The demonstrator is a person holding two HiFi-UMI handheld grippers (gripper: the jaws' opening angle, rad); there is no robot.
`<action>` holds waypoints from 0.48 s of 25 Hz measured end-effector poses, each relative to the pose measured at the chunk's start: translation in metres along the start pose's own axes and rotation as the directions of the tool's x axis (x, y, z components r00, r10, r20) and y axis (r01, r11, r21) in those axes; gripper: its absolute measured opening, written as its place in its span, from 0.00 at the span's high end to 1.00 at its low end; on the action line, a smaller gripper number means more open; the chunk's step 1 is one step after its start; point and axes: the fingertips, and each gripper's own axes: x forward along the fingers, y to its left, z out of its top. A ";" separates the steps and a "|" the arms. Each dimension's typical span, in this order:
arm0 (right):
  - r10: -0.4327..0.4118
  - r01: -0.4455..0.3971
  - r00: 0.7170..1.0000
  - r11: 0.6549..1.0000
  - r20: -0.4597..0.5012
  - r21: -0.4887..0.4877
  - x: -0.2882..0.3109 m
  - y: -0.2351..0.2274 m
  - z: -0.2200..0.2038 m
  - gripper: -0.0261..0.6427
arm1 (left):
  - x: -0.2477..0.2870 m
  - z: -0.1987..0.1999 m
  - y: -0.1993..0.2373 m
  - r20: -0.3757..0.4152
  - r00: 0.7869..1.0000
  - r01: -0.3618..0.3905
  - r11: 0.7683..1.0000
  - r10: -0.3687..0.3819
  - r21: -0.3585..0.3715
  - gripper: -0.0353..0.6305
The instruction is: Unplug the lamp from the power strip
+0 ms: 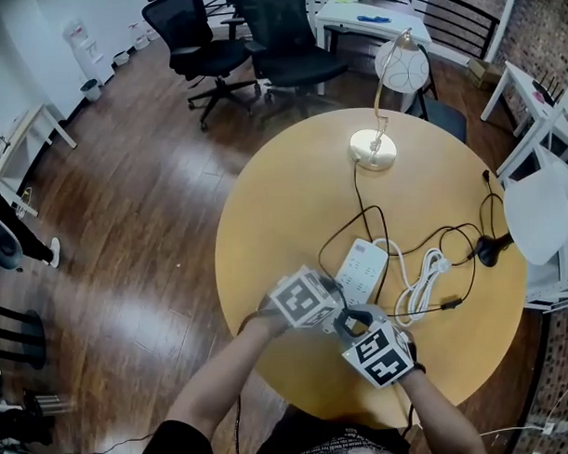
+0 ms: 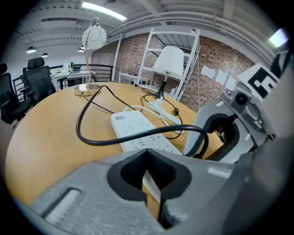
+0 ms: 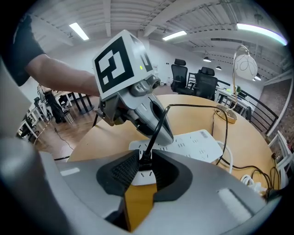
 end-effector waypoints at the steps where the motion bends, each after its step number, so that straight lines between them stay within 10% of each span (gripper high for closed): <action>1: 0.003 -0.003 1.000 1.000 0.003 -0.010 0.000 0.000 0.001 0.83 | 0.000 0.000 0.000 -0.011 1.000 0.001 1.000 -0.001 0.001 0.94; 12: -0.022 0.022 0.998 1.000 0.056 0.005 -0.006 0.000 0.007 0.86 | 0.000 0.002 0.000 -0.040 0.998 -0.040 0.998 0.042 0.044 0.94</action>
